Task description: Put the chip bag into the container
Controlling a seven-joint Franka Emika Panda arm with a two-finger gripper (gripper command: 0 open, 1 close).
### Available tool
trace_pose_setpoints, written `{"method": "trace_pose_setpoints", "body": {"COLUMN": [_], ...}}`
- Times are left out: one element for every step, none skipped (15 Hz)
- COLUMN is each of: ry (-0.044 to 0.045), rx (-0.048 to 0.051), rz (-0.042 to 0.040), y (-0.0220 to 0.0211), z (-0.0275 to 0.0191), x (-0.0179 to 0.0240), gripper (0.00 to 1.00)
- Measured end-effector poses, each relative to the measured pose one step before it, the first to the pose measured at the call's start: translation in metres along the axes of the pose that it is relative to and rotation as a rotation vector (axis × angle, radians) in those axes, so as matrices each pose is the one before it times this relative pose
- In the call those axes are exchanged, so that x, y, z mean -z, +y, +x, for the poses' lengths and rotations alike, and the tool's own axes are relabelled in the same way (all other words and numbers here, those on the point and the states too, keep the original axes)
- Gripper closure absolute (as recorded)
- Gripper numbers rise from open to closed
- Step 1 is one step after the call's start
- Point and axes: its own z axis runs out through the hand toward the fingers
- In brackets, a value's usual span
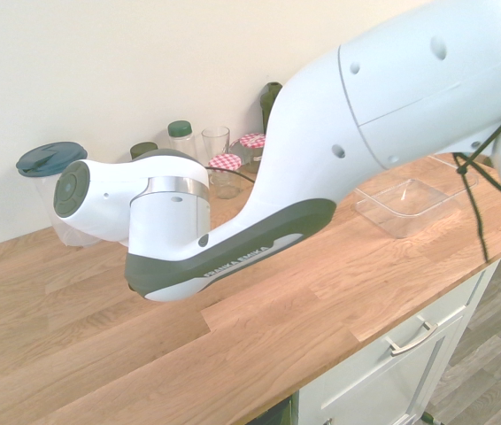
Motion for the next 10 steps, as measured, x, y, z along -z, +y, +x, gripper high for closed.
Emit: {"method": "trace_pose_setpoints", "body": {"ry": [0.01515,0.01544,0.01396,0.01272,0.01217,0.0107,0.003,-0.00233,-0.0076,-0.00948], "rx": [-0.01317,-0.01634,-0.0184,-0.02478,-0.03116,-0.03446,-0.03724,-0.03647,-0.0303,-0.02989], "rz": [0.00144,0.00339,0.00456,0.00905,0.01148,0.01408,0.02056,0.0231,0.0207,0.01589], "y": [0.01123,0.01342,0.01652,0.01979,0.02223,0.0246,0.02785,0.02992,0.03169,0.0364], "z": [0.00088,0.0029,0.00597,0.01021,0.01436,0.01796,0.02146,0.02268,0.02237,0.02267], "x": [0.00811,0.00869,0.00951,0.01044,0.01139,0.01151,0.01092,0.00859,0.00568,0.00215], "gripper": [1.0,1.0,1.0,1.0,1.0,1.0,1.0,1.0,1.0,1.0]}}
